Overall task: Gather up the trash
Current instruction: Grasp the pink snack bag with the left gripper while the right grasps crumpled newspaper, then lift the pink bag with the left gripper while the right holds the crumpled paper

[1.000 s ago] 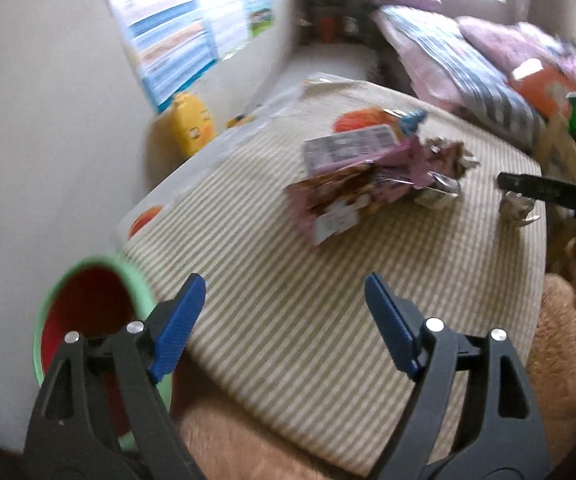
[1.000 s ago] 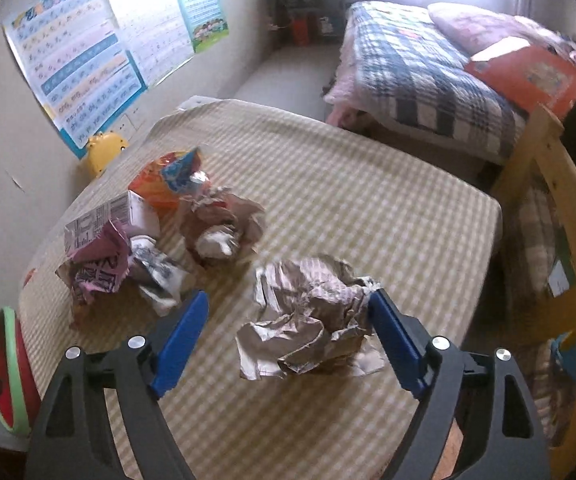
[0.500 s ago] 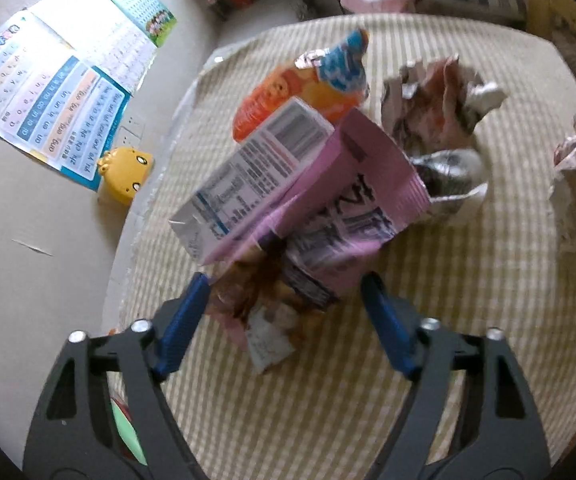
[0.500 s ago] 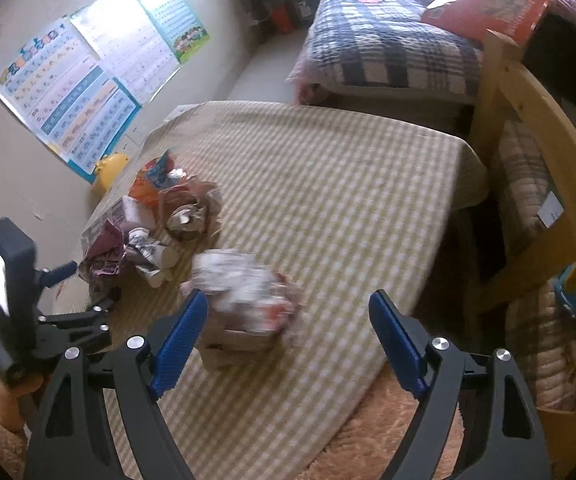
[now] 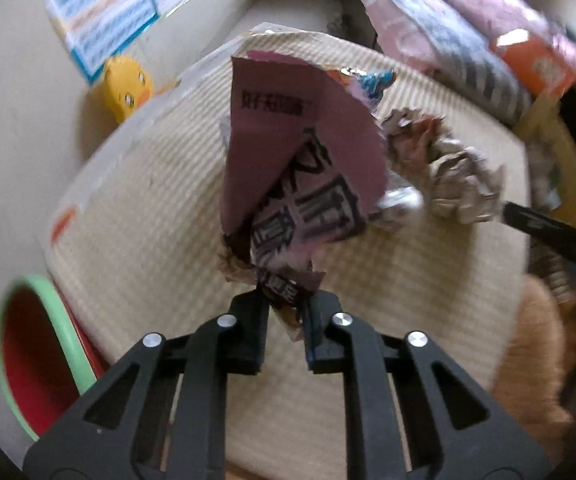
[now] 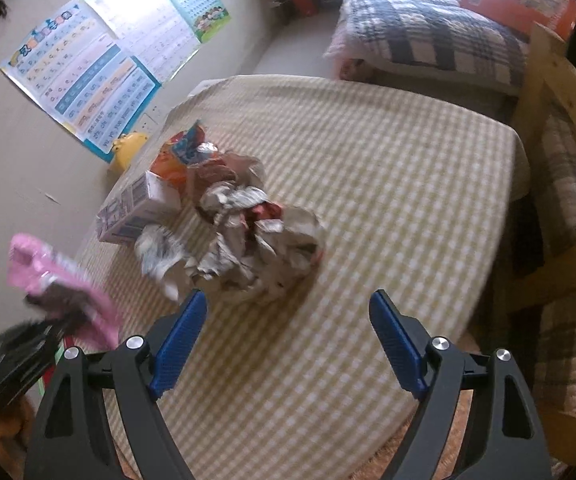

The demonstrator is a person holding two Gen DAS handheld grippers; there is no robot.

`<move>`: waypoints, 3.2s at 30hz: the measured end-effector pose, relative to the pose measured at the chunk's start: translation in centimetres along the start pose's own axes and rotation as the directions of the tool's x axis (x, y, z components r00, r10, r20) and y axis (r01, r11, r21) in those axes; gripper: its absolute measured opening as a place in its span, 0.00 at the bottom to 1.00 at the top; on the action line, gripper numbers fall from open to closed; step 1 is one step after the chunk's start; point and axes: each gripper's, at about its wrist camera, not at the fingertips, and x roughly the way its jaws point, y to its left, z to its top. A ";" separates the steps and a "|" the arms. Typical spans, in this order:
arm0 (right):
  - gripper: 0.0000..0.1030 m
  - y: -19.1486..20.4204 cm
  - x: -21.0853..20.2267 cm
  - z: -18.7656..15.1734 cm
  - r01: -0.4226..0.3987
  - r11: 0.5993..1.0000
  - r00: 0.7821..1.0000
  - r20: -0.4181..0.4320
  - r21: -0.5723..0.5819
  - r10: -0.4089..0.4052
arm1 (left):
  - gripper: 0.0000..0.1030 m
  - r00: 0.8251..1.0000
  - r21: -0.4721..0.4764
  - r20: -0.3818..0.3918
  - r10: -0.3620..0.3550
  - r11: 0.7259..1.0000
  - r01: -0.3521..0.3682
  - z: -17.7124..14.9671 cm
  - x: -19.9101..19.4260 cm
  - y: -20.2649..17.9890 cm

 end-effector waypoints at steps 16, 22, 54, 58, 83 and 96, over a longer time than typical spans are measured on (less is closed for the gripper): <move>0.26 1.8 2.0 0.7 -0.050 0.998 0.998 -0.033 -0.043 0.048 | 0.18 0.980 -0.273 -0.032 -0.197 0.945 0.181 -4.6 0.1 1.8; 0.26 2.1 -1.1 -2.8 -0.100 0.993 0.995 -0.030 -0.067 0.098 | 0.39 0.982 -0.271 -0.031 -0.188 0.947 0.173 -2.4 2.2 0.8; 0.30 3.0 0.3 -4.9 -0.112 0.991 0.990 -0.096 -0.068 0.105 | 0.56 0.997 -0.257 -0.037 -0.066 0.965 0.054 -2.1 2.6 1.8; 0.26 2.2 0.0 -5.1 -0.129 0.991 0.989 -0.080 -0.037 0.126 | 0.56 0.998 -0.230 -0.030 -0.059 0.972 0.050 -1.3 2.6 1.4; 0.26 2.4 -0.7 -5.7 -0.123 0.991 0.990 -0.070 -0.046 0.120 | 0.28 0.998 -0.208 0.055 -0.009 0.978 0.021 -1.8 0.6 0.5; 0.26 5.7 -3.0 -5.5 -0.174 0.979 0.985 -0.037 -0.109 0.171 | 0.28 0.984 -0.245 0.175 0.009 0.969 0.035 -3.8 -5.1 1.8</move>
